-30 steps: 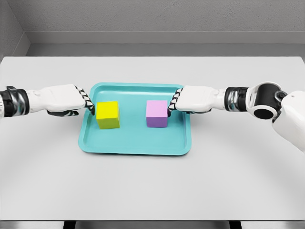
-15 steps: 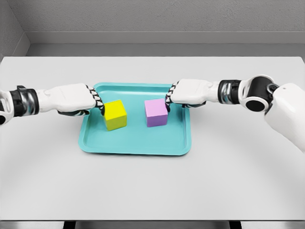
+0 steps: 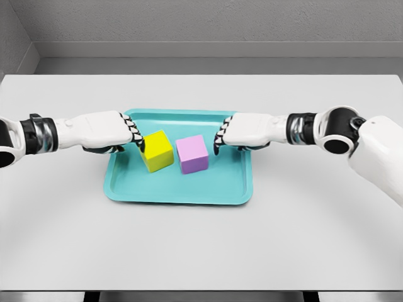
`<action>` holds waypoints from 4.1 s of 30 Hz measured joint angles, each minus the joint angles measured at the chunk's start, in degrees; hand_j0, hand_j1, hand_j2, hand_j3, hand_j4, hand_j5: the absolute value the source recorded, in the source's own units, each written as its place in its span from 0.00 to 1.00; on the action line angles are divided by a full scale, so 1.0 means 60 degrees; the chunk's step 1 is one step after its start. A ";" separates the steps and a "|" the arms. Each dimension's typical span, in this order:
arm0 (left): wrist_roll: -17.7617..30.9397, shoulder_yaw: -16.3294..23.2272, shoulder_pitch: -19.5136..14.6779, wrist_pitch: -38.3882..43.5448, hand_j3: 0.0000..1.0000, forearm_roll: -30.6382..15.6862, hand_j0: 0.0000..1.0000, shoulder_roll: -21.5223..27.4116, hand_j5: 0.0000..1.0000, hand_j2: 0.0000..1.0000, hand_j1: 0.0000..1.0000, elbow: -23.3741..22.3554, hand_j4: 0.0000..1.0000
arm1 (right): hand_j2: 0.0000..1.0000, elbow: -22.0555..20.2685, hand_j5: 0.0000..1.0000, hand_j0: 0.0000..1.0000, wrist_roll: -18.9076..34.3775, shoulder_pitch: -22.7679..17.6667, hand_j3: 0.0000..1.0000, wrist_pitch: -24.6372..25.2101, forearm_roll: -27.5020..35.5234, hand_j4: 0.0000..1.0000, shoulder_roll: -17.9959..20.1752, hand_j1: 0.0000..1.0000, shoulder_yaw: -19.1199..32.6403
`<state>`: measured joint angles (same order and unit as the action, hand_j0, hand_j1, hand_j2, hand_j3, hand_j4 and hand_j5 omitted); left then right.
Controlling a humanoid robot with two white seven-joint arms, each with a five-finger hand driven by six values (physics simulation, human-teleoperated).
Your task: Push two cubes
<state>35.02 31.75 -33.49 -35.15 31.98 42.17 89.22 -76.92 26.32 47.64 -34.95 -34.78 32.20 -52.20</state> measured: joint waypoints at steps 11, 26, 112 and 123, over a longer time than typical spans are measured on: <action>0.0000 -0.0037 -0.0029 0.0001 0.62 -0.0051 0.62 0.0072 0.62 0.62 0.62 0.0146 0.62 | 0.68 -0.0704 0.68 0.68 0.0007 -0.0132 0.68 -0.0028 0.0144 0.68 0.0311 0.68 -0.0043; 0.0000 -0.0184 -0.0146 0.0000 0.62 0.0064 0.62 0.0062 0.62 0.62 0.62 -0.1268 0.62 | 0.68 -0.0170 0.68 0.68 -0.0005 0.0000 0.68 -0.0026 0.0060 0.68 -0.0112 0.68 -0.0285; -0.0001 -0.0430 -0.0542 0.0002 0.56 -0.0468 0.56 0.0703 0.56 0.56 0.56 -0.2057 0.56 | 0.67 -0.3592 0.67 0.67 -0.0545 -0.0733 0.67 -0.0026 0.0494 0.67 0.1389 0.67 -0.0547; -0.0001 -0.0717 -0.0542 0.0000 0.57 -0.0554 0.57 0.1008 0.57 0.57 0.57 -0.2541 0.57 | 0.67 -0.2244 0.67 0.67 -0.0547 -0.0630 0.67 -0.0027 0.0410 0.67 0.0412 0.67 -0.0868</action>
<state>35.02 27.45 -36.74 -35.14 28.65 48.22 73.97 -90.39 23.04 43.86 -35.11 -32.32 34.67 -57.41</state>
